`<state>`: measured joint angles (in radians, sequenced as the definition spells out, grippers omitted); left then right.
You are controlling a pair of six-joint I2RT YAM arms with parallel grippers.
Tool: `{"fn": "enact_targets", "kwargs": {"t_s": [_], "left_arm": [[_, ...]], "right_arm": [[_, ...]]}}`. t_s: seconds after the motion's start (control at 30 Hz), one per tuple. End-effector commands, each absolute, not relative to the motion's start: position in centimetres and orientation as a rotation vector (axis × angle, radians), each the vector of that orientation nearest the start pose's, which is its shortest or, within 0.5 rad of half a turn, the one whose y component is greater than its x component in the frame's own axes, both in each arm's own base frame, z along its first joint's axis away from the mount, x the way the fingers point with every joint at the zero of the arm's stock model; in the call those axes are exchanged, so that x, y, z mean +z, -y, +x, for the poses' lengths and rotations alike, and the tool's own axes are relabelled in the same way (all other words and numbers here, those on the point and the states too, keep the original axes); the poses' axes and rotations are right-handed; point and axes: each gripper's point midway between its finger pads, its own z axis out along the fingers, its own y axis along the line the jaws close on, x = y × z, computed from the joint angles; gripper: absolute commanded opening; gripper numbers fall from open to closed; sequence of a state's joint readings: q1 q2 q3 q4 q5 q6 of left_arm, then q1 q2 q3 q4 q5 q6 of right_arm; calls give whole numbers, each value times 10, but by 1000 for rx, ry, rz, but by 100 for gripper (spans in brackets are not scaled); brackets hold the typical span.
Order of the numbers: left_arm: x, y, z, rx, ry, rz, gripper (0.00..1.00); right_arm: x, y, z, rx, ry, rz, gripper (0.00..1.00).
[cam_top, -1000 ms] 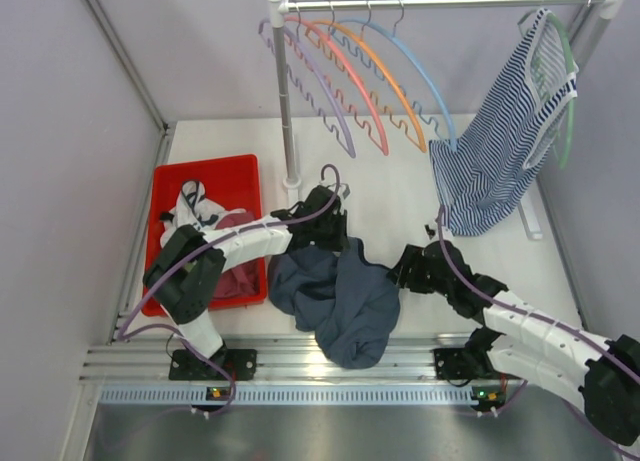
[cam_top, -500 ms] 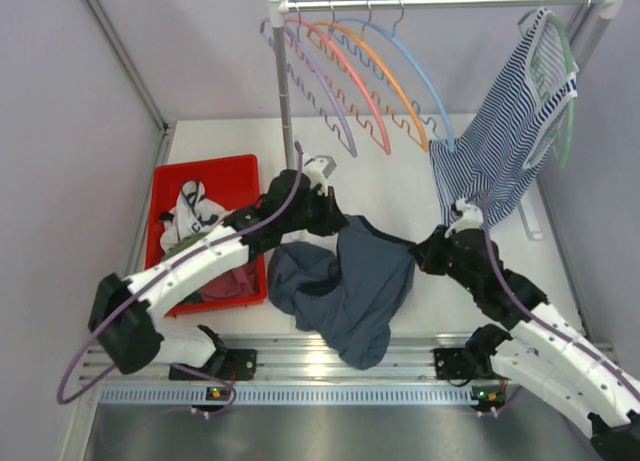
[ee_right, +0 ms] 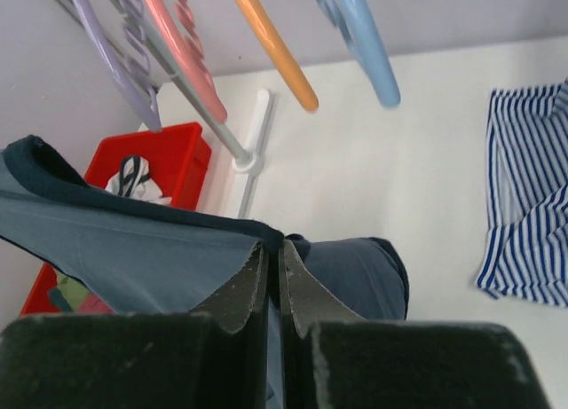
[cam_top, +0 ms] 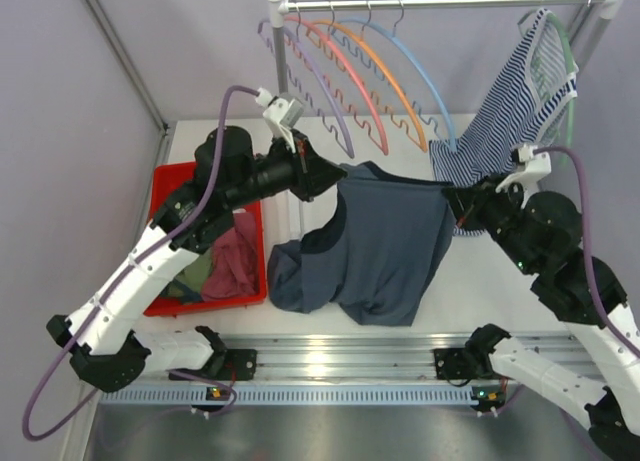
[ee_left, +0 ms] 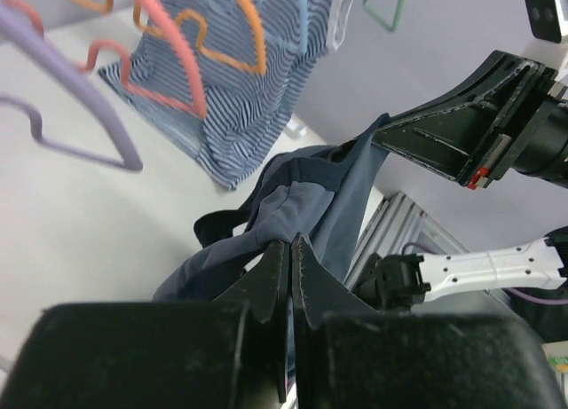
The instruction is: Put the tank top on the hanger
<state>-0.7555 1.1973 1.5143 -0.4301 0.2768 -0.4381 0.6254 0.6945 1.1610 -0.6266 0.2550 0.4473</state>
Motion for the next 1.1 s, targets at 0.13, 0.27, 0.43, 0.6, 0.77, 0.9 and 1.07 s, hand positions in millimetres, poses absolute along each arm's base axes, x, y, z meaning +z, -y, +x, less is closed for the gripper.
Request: {"fn": "enact_targets", "kwargs": {"t_s": [0.13, 0.27, 0.43, 0.6, 0.77, 0.9, 1.07], "left_arm": [[524, 294, 226, -1087, -1543, 525, 0], [540, 295, 221, -1118, -1512, 534, 0], [483, 299, 219, -1140, -1641, 519, 0], [360, 299, 201, -1241, -1880, 444, 0], [219, 300, 168, -1296, -2166, 375, 0], [154, 305, 137, -1285, -2315, 392, 0], [113, 297, 124, -1191, -2444, 347, 0]], "right_arm": [[456, -90, 231, 335, -1645, 10, 0], [479, -89, 230, 331, -1621, -3, 0], [449, -94, 219, 386, -1678, -9, 0], [324, -127, 199, 598, -1872, -37, 0], [160, -164, 163, 856, -2174, 37, 0], [104, -162, 137, 909, -2268, 85, 8], [89, -151, 124, 869, -2317, 69, 28]]}}
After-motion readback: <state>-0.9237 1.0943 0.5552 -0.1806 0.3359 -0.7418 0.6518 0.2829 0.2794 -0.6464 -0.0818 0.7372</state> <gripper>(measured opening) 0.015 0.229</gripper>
